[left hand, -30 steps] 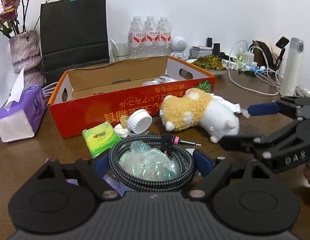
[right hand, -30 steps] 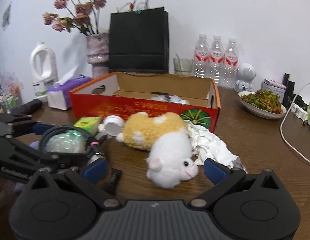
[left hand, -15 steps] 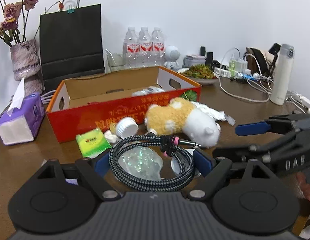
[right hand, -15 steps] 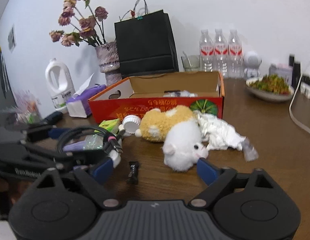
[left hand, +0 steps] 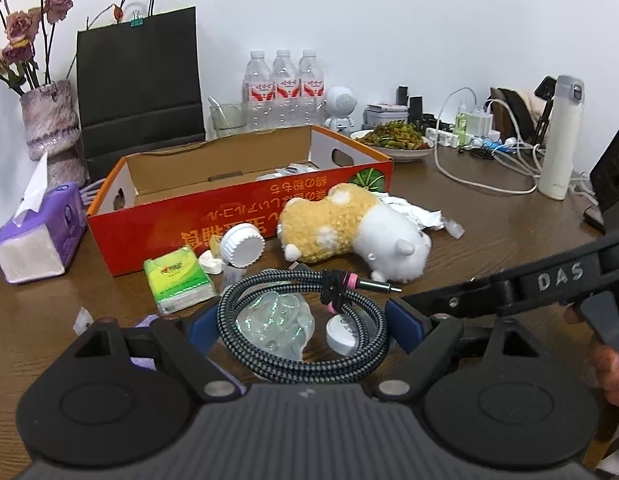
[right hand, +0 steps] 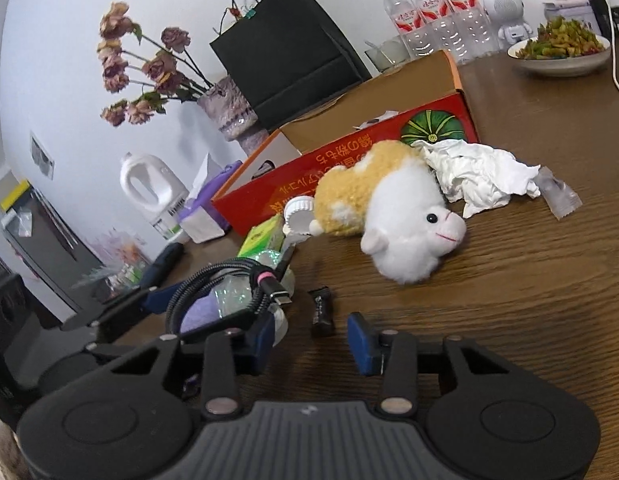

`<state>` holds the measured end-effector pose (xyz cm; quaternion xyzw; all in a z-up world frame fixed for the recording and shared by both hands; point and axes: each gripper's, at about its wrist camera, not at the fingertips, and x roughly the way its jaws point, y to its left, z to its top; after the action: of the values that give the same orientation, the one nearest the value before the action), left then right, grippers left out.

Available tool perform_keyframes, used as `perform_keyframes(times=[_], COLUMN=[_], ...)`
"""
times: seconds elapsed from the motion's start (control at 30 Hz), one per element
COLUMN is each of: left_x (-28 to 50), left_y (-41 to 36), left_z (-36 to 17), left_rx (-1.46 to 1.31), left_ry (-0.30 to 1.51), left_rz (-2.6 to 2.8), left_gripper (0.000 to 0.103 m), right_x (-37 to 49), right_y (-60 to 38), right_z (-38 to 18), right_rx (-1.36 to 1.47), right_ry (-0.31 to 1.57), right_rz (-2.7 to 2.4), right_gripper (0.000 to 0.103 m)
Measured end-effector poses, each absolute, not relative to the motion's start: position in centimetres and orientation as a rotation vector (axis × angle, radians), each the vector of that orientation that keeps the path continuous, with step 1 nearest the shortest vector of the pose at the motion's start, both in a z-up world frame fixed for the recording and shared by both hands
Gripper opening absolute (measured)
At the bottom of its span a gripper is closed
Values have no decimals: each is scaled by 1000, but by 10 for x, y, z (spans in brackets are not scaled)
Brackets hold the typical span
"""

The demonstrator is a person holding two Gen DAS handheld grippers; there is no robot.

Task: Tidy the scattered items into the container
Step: 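Grasp the black cable coil with the left gripper while the right grasps the white round lid, then carry the cable coil and white lid into the box and open both grippers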

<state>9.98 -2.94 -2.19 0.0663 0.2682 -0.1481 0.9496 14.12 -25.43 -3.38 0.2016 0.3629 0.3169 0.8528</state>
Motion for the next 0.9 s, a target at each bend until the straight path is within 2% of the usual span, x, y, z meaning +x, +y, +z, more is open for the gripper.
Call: perform_keyframes(times=[0.17, 0.33, 0.5, 0.63, 0.77, 0.9], left_x=[101, 103, 112, 114, 113, 112], left_y=[-25, -24, -25, -28, -31, -34], left_z=[-24, -24, -19, -14, -11, -9], left_rx=[124, 110, 72, 52, 54, 63], left_ry=[548, 554, 573, 591, 589, 580], left_rz=[-301, -299, -316, -358, -369, -359], left_gripper=[87, 87, 87, 87, 87, 87], right_x=[138, 120, 108, 108, 113, 119], right_y=[-252, -236, -224, -215, -207, -205], right_z=[-33, -23, -16, -15, -14, -15], right_rx=[352, 78, -76, -135, -156, -141], right_ry=[755, 662, 569, 514, 492, 503], right_rz=[677, 683, 732, 755, 768, 777], right_gripper=[40, 42, 52, 53, 51, 39])
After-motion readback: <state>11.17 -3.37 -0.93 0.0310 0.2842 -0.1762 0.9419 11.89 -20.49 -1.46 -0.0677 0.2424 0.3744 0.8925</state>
